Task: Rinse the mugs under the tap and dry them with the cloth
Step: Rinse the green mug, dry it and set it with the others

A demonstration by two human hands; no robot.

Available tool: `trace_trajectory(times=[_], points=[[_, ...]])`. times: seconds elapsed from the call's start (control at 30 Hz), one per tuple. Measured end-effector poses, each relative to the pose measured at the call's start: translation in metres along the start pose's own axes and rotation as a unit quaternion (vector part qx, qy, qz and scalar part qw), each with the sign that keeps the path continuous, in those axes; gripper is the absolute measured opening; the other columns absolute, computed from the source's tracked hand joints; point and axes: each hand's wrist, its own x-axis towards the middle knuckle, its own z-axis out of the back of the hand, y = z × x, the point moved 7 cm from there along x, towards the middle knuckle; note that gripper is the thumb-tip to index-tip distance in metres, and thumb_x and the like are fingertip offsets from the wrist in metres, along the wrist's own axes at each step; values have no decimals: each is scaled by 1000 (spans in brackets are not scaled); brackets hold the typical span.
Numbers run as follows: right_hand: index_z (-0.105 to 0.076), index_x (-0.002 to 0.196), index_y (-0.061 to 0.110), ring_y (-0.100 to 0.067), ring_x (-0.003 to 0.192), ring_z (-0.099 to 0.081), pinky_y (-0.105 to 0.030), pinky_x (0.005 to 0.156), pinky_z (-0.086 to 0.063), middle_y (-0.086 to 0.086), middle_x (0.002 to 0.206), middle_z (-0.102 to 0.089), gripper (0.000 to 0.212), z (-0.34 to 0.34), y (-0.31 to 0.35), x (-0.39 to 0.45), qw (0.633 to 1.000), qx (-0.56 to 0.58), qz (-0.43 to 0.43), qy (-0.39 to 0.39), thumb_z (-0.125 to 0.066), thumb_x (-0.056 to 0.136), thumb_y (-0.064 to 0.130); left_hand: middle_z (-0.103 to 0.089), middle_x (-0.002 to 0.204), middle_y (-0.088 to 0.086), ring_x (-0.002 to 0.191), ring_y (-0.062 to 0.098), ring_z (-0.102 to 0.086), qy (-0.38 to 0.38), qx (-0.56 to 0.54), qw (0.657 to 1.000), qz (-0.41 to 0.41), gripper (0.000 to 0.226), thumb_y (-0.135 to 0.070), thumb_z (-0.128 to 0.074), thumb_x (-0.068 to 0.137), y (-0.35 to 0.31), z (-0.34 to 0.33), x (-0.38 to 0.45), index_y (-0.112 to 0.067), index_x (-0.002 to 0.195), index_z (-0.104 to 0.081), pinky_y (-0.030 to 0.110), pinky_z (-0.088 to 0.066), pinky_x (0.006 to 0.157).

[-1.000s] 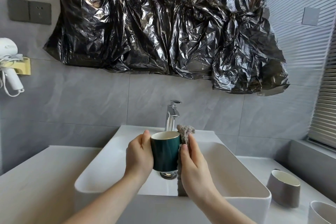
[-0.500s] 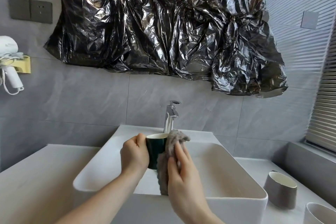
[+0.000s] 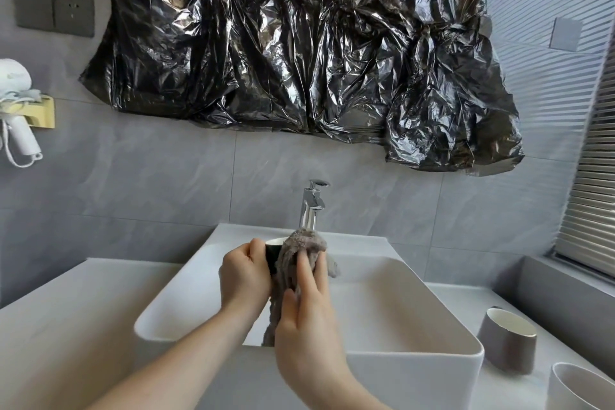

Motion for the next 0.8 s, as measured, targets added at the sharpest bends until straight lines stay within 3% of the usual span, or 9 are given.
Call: trace_trajectory(times=[0.1,0.13,0.2,0.33,0.43,0.5,0.6,0.67,0.8], points=[[-39,144,34,1,114,-51,-32,92,-53,18,159,-37,50,14,-11,15,998,30,-42,-32,-34,103,5,-42,56,7,61,26,-35,26,-9,999,-29,49,-29,-46,105,-5,-4,-5,-5,63,-39,37,-30,57],[-46,129,33,-10,106,-61,-36,88,-55,6,142,-57,37,19,-18,21,995,54,-72,-40,-34,104,8,-40,57,6,61,25,-34,34,-15,998,-41,50,-32,-47,105,-8,-4,-6,-7,63,-38,37,-29,57],[-51,116,30,-23,107,-64,-37,93,-53,-1,117,-67,27,26,-31,30,990,75,-115,-43,-34,107,12,-36,60,4,62,23,-33,56,-40,996,-49,50,-36,-48,106,-11,-8,-8,-7,67,-36,37,-27,59],[-52,134,28,-20,122,-59,-38,109,-47,3,131,-64,35,34,-42,33,985,83,-141,-54,-33,108,13,-35,59,-4,62,21,-33,121,-92,988,-25,46,-41,-48,107,-9,-22,-12,-17,70,-35,37,-29,62],[-43,128,24,-27,111,-63,-48,92,-61,-11,139,-52,35,23,-35,22,988,107,-104,-41,-33,103,2,-42,55,-12,61,18,-40,122,-62,989,-49,46,-43,-46,107,-12,-24,-16,-16,69,-40,36,-33,59],[-28,151,24,-14,139,-41,-24,103,-52,3,165,-18,60,8,-25,15,995,68,-69,-12,-34,97,-3,-50,62,-7,65,19,-45,130,-51,988,-61,45,-41,-45,108,-14,-27,-16,-13,73,-47,37,-36,62],[-2,164,31,-16,161,-5,-42,117,-44,27,161,19,81,-17,-12,11,995,59,-53,52,-30,96,-2,-57,67,-1,67,21,-50,139,-55,988,-49,42,-36,-45,109,-13,-28,-13,-10,78,-53,36,-38,64],[-8,163,31,-20,157,-21,-46,115,-44,27,163,14,76,-18,-11,14,994,87,-54,42,-33,98,1,-57,68,1,67,21,-50,132,-72,988,-40,43,-36,-44,109,-10,-24,-12,-6,80,-54,37,-39,66],[-36,142,18,-16,135,-42,-30,111,-37,0,154,-36,42,8,-30,34,988,100,-103,-49,-36,103,2,-41,59,-7,60,19,-36,138,-116,983,-37,45,-36,-44,109,-10,-22,-14,-15,70,-40,38,-31,63]])
